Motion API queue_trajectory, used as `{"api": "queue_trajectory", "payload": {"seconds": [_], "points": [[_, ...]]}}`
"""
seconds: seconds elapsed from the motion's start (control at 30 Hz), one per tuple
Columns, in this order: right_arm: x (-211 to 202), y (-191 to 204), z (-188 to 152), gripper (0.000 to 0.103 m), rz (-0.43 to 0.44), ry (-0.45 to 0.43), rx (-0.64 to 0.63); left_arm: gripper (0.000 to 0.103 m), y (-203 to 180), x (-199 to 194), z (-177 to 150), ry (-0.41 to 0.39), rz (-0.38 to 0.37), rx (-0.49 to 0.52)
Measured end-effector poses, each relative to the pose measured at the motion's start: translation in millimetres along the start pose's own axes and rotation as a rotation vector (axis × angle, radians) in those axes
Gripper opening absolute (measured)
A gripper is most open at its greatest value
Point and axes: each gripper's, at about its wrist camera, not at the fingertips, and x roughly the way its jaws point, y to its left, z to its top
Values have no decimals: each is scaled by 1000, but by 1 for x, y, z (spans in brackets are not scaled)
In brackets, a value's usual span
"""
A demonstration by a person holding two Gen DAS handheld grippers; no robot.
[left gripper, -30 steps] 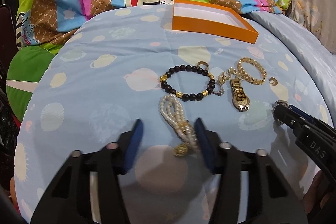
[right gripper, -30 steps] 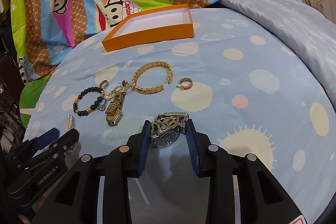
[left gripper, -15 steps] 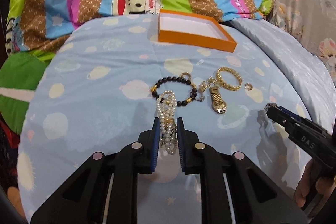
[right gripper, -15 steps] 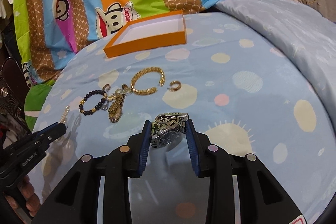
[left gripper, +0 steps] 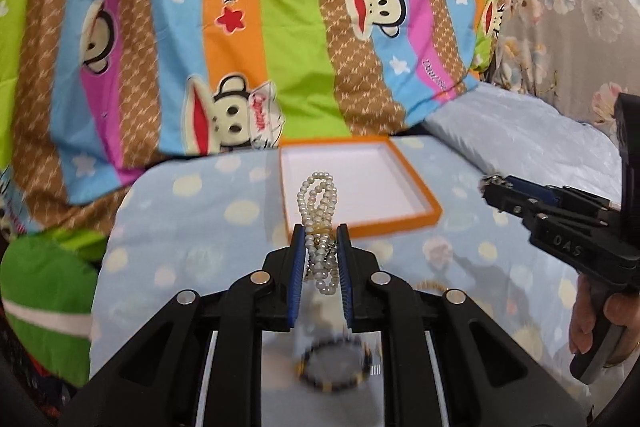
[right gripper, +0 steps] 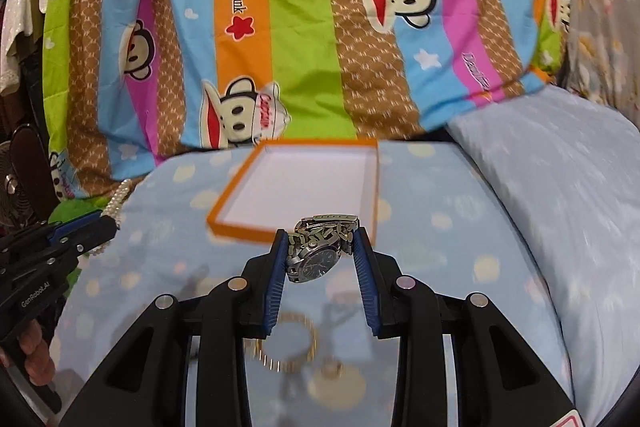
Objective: Organize jewelry
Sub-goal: 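Carry the pearl bracelet and silver watch into the orange box and open both tools, then withdraw both tools from the box back toward the remaining jewelry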
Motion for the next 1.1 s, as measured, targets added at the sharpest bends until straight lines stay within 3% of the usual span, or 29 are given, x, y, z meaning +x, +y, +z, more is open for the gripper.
{"api": "queue_trajectory", "payload": {"seconds": [0.13,0.27,0.47,0.7,0.73,0.8,0.87,1.0,1.1], "points": [[51,-3,31,32,10,7,-12,15,4,55,35,-26,-6,-7],[106,-8,52,32,15,28,-27,15,4,114,55,-1,-10,-3],[169,-23,66,32,9,86,-26,15,7,184,64,63,1,-12],[216,-27,64,32,-3,154,-59,16,13,222,60,105,13,-8],[217,-26,63,33,-16,145,-67,17,13,224,60,104,11,-7],[213,-25,63,46,-46,119,-87,22,16,225,59,87,17,-16],[200,-27,63,51,-53,79,-83,37,20,220,59,70,18,-35],[158,-35,60,54,-44,29,-49,38,33,186,60,21,3,-84],[118,-42,45,58,-22,12,-22,48,38,147,51,-17,13,-86]]}}
